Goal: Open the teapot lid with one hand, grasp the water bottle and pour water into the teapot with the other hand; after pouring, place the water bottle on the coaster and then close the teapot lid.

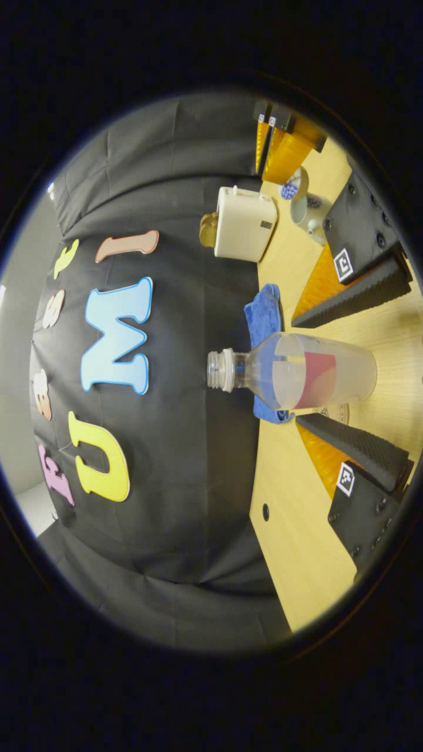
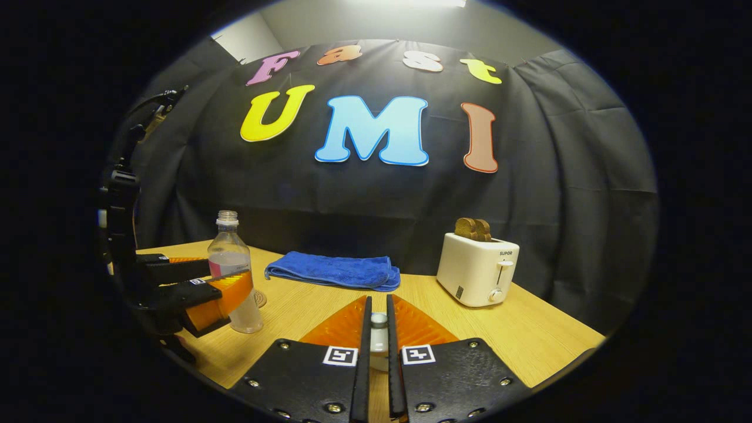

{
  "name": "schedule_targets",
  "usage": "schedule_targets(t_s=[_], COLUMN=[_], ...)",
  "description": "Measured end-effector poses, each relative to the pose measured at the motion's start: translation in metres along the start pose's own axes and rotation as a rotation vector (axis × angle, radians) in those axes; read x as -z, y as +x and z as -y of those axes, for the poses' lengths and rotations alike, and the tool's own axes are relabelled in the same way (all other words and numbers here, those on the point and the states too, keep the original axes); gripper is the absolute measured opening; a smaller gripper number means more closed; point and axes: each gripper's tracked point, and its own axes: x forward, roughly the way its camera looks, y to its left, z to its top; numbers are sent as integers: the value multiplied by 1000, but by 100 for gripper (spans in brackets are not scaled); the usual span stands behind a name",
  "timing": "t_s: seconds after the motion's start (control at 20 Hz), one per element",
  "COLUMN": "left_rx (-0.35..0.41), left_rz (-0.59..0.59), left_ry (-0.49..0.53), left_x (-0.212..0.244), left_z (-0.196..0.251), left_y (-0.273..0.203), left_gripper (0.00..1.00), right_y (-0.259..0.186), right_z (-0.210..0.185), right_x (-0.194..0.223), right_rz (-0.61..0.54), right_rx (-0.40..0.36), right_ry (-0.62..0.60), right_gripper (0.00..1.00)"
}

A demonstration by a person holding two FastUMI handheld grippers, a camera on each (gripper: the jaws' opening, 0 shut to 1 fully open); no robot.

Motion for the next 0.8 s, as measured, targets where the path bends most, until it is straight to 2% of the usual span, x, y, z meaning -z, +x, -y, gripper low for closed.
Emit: schedule_targets(t_s=[0.45,0.55,0.8], left_rx=[16,24,26], left_rz=[16,17,16], left_ry=[27,15,58], left_x=[-4,-4,-11], left_z=[2,2,8], left_y=[19,21,17], left_gripper=[99,89,87], right_y=[-13,-28,-79], right_z=[-2,-1,-1], right_x=[3,6,8], right_rz=[-6,-11,-3], right_rx=[-19,-25,-38], right_ry=[-4,8,57], right_gripper=[13,13,13])
